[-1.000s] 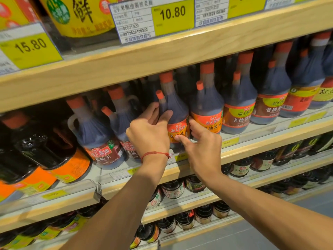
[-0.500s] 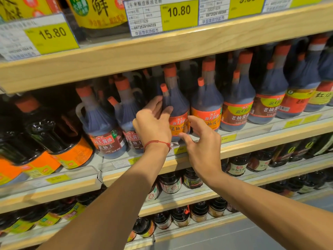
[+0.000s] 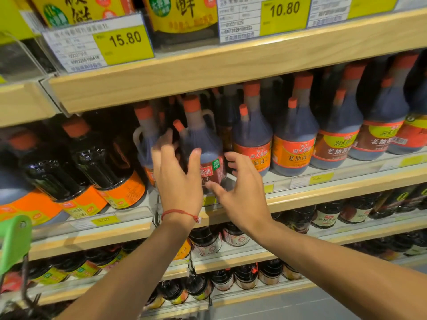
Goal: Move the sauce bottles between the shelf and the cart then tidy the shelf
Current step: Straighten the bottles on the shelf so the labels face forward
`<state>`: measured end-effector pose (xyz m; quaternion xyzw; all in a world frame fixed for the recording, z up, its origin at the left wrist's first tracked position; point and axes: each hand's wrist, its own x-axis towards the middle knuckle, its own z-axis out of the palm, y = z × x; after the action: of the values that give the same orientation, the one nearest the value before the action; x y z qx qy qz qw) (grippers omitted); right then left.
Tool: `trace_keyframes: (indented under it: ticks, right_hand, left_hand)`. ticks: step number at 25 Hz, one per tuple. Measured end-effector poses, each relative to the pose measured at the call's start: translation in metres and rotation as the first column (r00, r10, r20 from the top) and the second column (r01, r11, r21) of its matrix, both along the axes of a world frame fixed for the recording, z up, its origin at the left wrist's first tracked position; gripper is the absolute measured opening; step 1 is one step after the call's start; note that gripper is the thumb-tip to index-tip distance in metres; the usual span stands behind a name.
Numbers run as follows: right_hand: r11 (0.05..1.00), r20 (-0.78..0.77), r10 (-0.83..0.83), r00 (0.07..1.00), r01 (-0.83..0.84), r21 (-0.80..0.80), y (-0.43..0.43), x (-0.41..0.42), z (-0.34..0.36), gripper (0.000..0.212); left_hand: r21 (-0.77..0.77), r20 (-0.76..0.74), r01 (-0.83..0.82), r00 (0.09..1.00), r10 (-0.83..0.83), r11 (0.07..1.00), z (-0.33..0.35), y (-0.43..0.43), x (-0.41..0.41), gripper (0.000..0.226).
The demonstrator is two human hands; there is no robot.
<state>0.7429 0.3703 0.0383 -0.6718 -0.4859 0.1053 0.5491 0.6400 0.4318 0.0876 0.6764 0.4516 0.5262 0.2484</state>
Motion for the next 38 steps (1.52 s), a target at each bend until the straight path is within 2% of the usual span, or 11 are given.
trace_keyframes:
  ticks: [6, 8, 14, 20, 23, 26, 29, 32, 35, 38]
  right_hand:
    - [0.997, -0.019, -0.079, 0.997, 0.079, -0.004, 0.015, -0.006, -0.006, 0.077]
    - [0.994, -0.016, -0.109, 0.994, 0.109, 0.01, 0.016, -0.007, -0.007, 0.081]
    - [0.979, -0.065, -0.189, 0.98, 0.193, 0.06, 0.019, -0.012, -0.006, 0.07]
    - [0.975, -0.086, -0.197, 0.977, 0.205, 0.086, 0.016, -0.01, -0.007, 0.068]
    - [0.976, -0.089, -0.186, 0.979, 0.194, 0.1, 0.008, -0.013, -0.008, 0.065]
    - [0.98, -0.016, -0.149, 0.989, 0.15, 0.134, -0.006, -0.02, -0.01, 0.055]
    - [0.995, 0.016, -0.044, 0.999, 0.042, 0.094, -0.01, -0.03, -0.005, 0.046]
    - [0.999, -0.006, 0.046, 0.999, -0.046, -0.01, 0.002, -0.043, 0.004, 0.052]
    - [0.996, -0.033, 0.059, 0.998, -0.061, -0.068, 0.017, -0.059, 0.01, 0.065]
    - [0.99, -0.031, 0.082, 0.996, -0.085, -0.114, 0.028, -0.07, 0.011, 0.071]
  left_hand:
    - [-0.116, 0.264, 0.131, 0.96, -0.097, 0.984, 0.01, 0.013, 0.004, 0.044]
    - [-0.133, 0.312, 0.144, 0.945, -0.097, 0.981, 0.009, 0.014, 0.008, 0.044]
    - [-0.056, 0.204, -0.017, 0.978, 0.028, 0.998, 0.008, 0.018, 0.017, 0.041]
    - [-0.123, 0.294, -0.046, 0.952, 0.081, 0.991, 0.006, 0.013, 0.03, 0.046]
    - [-0.129, 0.281, -0.001, 0.959, 0.038, 0.992, 0.005, 0.012, 0.028, 0.047]
    - [-0.153, 0.345, 0.159, 0.934, -0.098, 0.975, 0.005, 0.006, 0.012, 0.045]
    - [-0.013, 0.239, 0.073, 0.969, -0.067, 0.997, 0.008, -0.007, -0.031, 0.042]
    - [0.106, 0.143, -0.035, 0.99, 0.02, 0.994, 0.006, 0.004, -0.068, 0.053]
    - [0.002, 0.046, 0.005, 0.999, -0.005, 1.0, 0.004, 0.032, -0.087, 0.052]
    - [-0.093, 0.032, 0.128, 0.992, -0.126, 0.987, 0.002, 0.046, -0.092, 0.036]
